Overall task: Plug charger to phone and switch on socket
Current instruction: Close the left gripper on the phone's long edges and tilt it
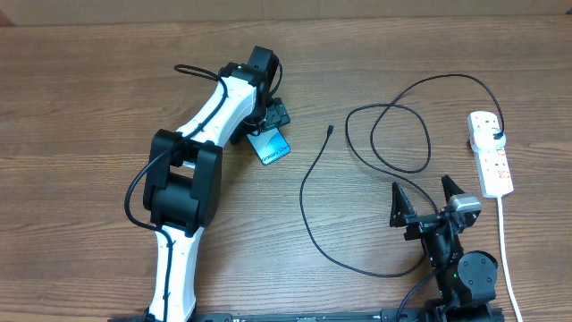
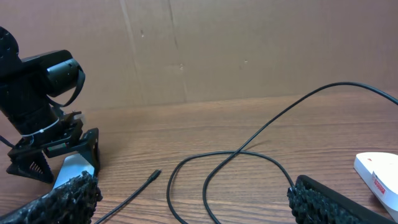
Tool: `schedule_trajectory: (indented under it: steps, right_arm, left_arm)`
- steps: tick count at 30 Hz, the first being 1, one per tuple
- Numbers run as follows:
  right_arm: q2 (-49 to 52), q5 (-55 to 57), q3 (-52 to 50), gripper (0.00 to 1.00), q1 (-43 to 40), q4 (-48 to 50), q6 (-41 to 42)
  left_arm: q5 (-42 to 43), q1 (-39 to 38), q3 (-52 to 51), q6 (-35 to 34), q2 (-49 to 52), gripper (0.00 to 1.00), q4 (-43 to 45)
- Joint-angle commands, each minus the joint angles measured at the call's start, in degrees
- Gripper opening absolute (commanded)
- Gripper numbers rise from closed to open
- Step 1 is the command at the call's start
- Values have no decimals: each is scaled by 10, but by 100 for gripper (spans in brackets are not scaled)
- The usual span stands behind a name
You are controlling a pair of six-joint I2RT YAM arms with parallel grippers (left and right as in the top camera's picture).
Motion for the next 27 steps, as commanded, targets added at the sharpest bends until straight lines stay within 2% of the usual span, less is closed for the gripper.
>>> schedule_trajectory:
  steps: [1, 8, 20, 24, 27]
  right_arm:
    - [-6, 8, -6, 100, 2, 4, 2]
    - [-6, 8, -6, 100, 2, 4, 2]
    - [-6, 8, -6, 100, 2, 4, 2]
    - [-6, 8, -6, 100, 2, 4, 2]
    - [-6, 8, -6, 100, 2, 4, 2]
  left_arm:
    - [18, -2, -17, -28, 14, 96, -2]
    - [20, -2, -18, -57, 14, 90, -2]
    - [17, -12, -17, -57, 14, 82, -1]
    - [17, -13, -18, -57, 14, 82, -1]
    - [17, -13, -17, -57, 14, 84, -1]
